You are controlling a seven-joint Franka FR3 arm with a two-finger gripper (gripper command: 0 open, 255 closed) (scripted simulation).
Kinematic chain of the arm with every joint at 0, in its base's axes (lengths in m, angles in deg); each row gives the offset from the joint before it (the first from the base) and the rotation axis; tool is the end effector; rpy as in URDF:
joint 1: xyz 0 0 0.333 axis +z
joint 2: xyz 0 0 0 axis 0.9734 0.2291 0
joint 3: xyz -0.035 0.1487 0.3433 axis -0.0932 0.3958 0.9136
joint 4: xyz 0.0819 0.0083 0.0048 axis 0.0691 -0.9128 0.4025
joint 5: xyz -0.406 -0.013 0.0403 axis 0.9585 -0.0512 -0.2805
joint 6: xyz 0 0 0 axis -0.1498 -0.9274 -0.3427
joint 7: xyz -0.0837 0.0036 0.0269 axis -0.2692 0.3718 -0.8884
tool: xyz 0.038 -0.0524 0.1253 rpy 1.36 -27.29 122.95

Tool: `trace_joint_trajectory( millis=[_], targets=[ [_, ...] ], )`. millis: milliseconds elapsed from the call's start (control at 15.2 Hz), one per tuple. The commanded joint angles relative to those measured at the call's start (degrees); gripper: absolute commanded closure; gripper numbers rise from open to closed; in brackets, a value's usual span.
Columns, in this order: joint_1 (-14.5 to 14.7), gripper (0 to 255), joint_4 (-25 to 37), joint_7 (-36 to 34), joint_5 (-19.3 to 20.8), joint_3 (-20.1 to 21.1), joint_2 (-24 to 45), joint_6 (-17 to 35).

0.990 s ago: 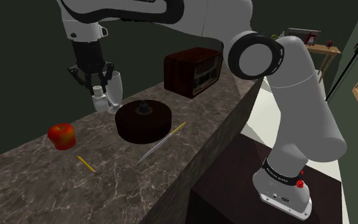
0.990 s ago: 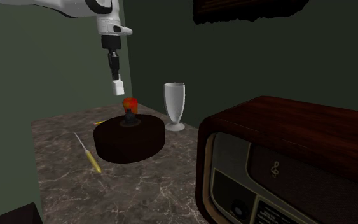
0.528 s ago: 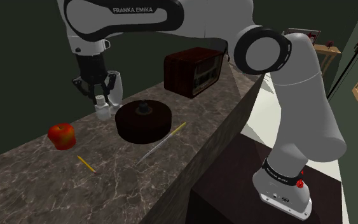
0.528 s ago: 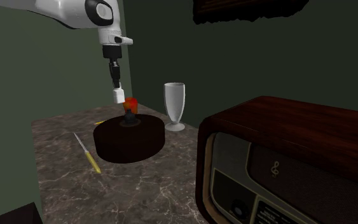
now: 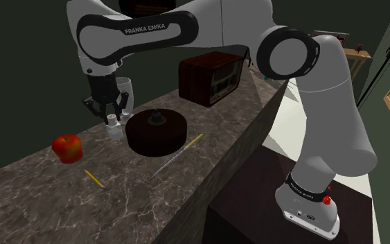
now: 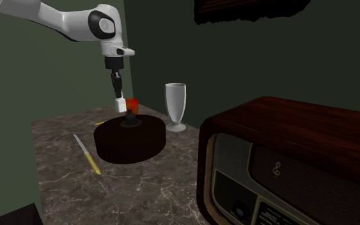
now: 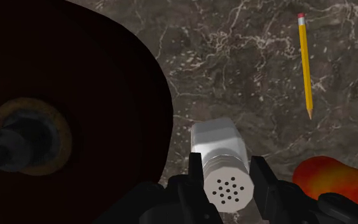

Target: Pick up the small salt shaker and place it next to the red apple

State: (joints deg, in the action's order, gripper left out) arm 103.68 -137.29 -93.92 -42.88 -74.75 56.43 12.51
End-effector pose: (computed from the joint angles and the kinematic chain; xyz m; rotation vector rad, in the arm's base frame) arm 0.6515 0.4038 0.4699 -3.1173 0.2599 0.0182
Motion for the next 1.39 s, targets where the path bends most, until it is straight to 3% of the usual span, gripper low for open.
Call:
trace_joint_trajectory(
  millis=[0, 792, 1320],
  targets=[
    [-0.1, 255, -1.4, 0.0, 0.0, 0.0, 0.1, 1.5],
    [-0.3, 255, -8.8, 0.0, 0.2, -0.2, 1.3, 10.2],
    [-0.3, 255, -8.8, 0.0, 0.2, -0.2, 1.3, 10.2]
  ],
)
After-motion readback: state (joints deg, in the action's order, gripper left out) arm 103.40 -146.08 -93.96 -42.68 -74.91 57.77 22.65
